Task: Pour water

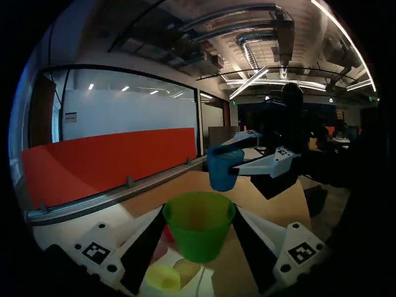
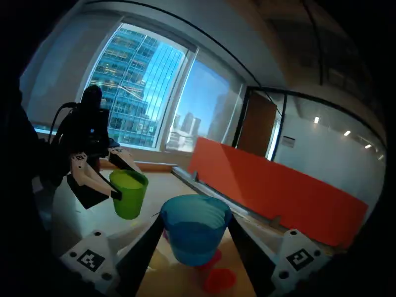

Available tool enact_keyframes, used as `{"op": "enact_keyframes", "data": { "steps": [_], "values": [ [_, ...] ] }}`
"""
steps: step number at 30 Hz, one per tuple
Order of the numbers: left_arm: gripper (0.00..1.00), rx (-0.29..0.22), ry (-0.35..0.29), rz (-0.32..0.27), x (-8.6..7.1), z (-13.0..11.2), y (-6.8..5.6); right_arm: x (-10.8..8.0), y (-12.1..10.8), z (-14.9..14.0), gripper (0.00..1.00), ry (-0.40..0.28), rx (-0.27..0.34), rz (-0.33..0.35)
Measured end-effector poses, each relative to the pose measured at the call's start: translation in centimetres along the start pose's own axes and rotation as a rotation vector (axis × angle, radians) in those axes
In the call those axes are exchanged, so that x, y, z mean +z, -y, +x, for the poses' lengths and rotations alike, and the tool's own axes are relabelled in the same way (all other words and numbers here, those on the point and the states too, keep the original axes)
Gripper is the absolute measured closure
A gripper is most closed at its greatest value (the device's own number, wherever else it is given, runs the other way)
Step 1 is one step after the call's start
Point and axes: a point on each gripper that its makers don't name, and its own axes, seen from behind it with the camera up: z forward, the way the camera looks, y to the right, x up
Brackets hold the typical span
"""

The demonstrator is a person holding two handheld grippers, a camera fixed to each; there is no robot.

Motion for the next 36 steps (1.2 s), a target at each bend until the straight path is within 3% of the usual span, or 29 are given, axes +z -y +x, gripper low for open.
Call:
{"op": "enact_keyframes", "data": {
  "steps": [15,36],
  "values": [
    [0.11,0.003,0.007,-0.028,0.1,-0.7,-1.1,1.1,-0.1,2.9,0.08,-0.005,-0.181,0.009],
    [0.11,-0.037,0.01,-0.049,0.9,-1.3,-1.4,2.7,-0.9,6.1,0.08,-0.009,-0.434,0.002]
  ]
}}
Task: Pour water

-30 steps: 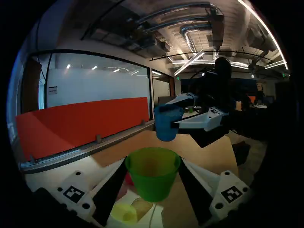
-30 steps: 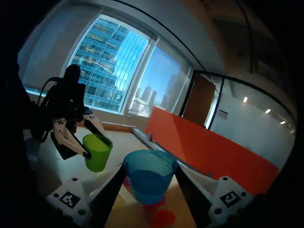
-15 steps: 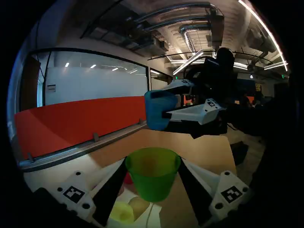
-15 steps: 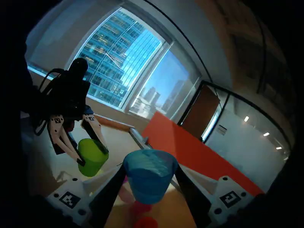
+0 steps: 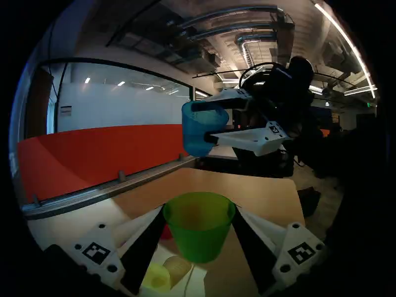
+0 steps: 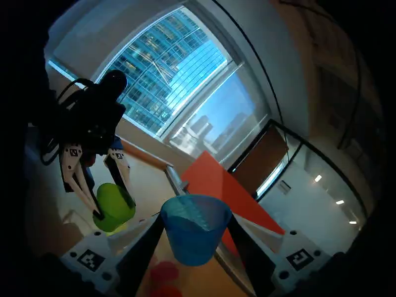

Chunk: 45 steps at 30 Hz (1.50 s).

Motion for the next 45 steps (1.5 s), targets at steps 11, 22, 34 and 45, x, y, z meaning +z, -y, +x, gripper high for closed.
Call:
{"op": "enact_keyframes", "data": {
  "steps": [11,22,34,45],
  "values": [
    [0.11,-0.004,-0.005,-0.011,0.4,0.0,-0.4,1.3,-0.5,1.4,0.08,-0.004,-0.102,0.002],
    [0.11,0.001,-0.005,-0.023,0.6,0.3,-0.8,2.3,-0.7,2.8,0.08,-0.011,-0.219,-0.008],
    [0.11,0.006,-0.006,-0.038,0.9,0.4,-1.2,2.8,-1.3,3.7,0.09,-0.014,-0.303,-0.023],
    [0.11,0.01,-0.008,-0.052,1.2,0.7,-1.7,3.0,-1.6,3.7,0.09,-0.004,-0.383,-0.031]
  ]
}}
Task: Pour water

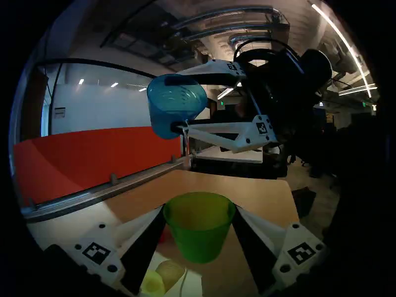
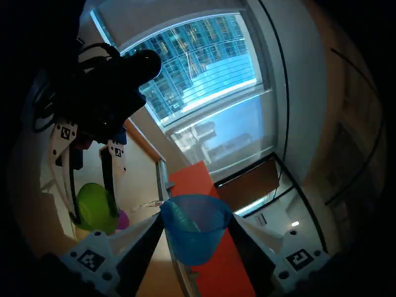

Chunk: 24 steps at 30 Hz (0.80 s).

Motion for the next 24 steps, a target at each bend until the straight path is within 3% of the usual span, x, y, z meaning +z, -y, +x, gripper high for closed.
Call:
{"op": "enact_keyframes", "data": {
  "steps": [24],
  "values": [
    [0.11,0.011,0.0,-0.017,0.22,0.15,-0.73,-0.59,-1.01,0.04,0.09,0.006,-0.102,-0.03]
  ]
}}
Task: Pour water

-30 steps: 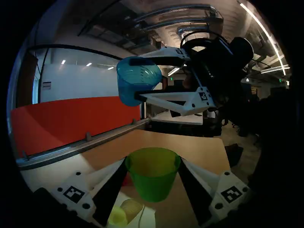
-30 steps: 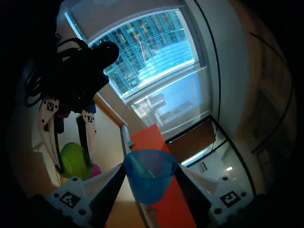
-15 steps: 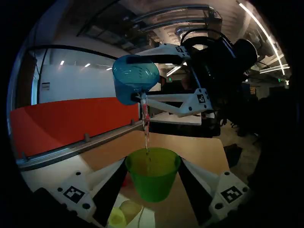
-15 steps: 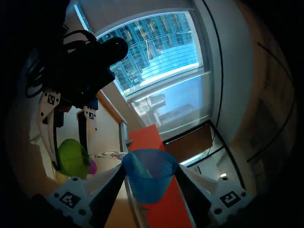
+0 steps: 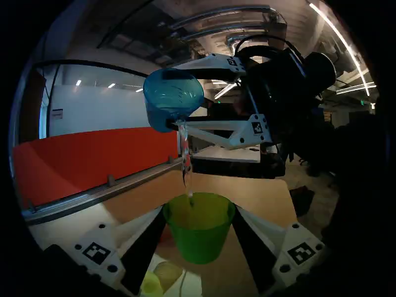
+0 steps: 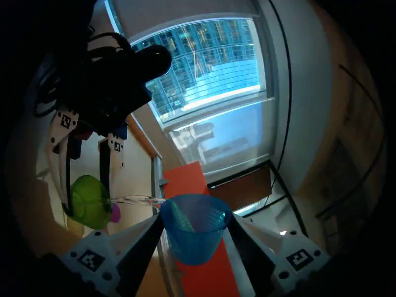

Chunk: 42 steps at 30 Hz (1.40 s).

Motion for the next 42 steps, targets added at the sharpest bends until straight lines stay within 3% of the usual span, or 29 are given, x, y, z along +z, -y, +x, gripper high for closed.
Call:
{"op": "enact_keyframes", "data": {
  "steps": [42],
  "values": [
    [0.12,-0.004,-0.017,0.004,0.0,0.4,0.3,-0.1,-1.9,0.3,0.09,-0.003,-0.169,-0.035]
  ]
}}
